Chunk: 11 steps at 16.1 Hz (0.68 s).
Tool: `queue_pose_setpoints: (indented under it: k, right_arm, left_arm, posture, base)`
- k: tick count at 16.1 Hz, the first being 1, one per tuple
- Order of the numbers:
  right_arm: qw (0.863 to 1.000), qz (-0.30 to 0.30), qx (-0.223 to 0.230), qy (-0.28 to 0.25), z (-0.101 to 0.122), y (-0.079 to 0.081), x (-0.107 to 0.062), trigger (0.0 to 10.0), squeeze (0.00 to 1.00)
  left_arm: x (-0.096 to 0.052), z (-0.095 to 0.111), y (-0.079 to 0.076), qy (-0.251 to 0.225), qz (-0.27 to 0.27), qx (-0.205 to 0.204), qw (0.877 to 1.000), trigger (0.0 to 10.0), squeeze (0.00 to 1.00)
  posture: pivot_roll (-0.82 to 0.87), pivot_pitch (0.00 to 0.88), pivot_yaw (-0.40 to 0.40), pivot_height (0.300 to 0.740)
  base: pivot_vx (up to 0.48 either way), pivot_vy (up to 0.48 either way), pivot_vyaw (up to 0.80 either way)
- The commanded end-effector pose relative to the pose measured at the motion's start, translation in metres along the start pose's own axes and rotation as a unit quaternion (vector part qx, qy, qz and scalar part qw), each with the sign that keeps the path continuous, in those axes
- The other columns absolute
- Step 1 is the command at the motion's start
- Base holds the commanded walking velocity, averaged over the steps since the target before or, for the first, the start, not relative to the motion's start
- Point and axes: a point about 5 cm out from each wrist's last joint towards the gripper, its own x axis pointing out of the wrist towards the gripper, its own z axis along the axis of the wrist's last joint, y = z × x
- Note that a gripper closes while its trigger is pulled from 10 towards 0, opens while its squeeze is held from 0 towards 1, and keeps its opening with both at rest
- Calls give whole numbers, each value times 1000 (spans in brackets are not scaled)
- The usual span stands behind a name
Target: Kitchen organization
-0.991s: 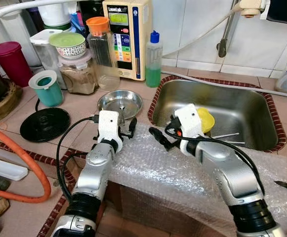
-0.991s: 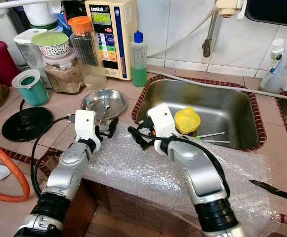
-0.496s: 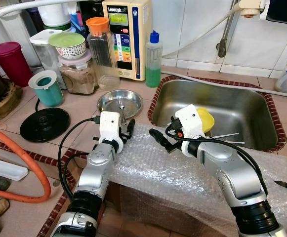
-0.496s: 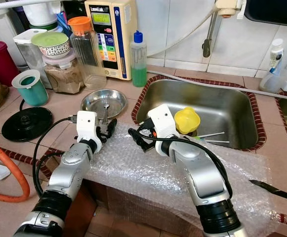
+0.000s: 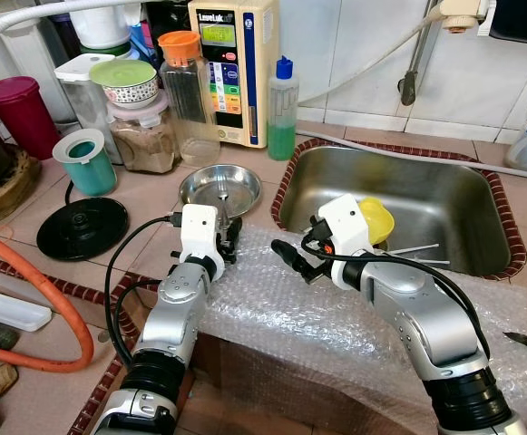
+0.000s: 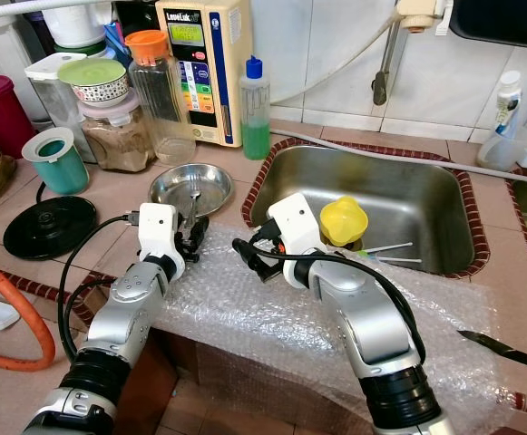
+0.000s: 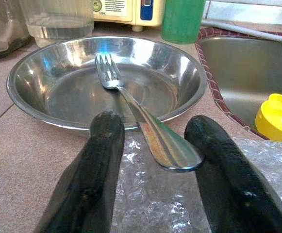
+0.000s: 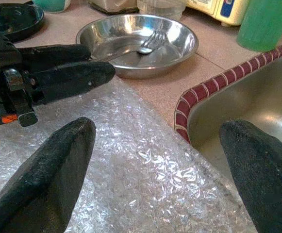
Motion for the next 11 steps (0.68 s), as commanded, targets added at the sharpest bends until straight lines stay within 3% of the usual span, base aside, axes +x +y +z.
queue_pose_setpoints:
  k: [1,6,11]
  right_arm:
    - [1000,-4,6,2,-2,-2,1,10000,0]
    - [999,-33,13,21,-19,-10,-1,10000,0]
    - [999,-41,15,15,-18,-12,2,10000,0]
  left_arm:
    - [-2,2,4,-6,4,-2,1000,0,0]
    - [-2,3,6,-12,6,2,1000,0,0]
    - [-4,10,4,-34,5,15,999,0,0]
  posture:
    - [-49,0,63,740]
    - [-48,0,64,740]
    - [-42,0,67,740]
  base:
    - [0,0,0]
    - [0,0,0]
    - [0,0,0]
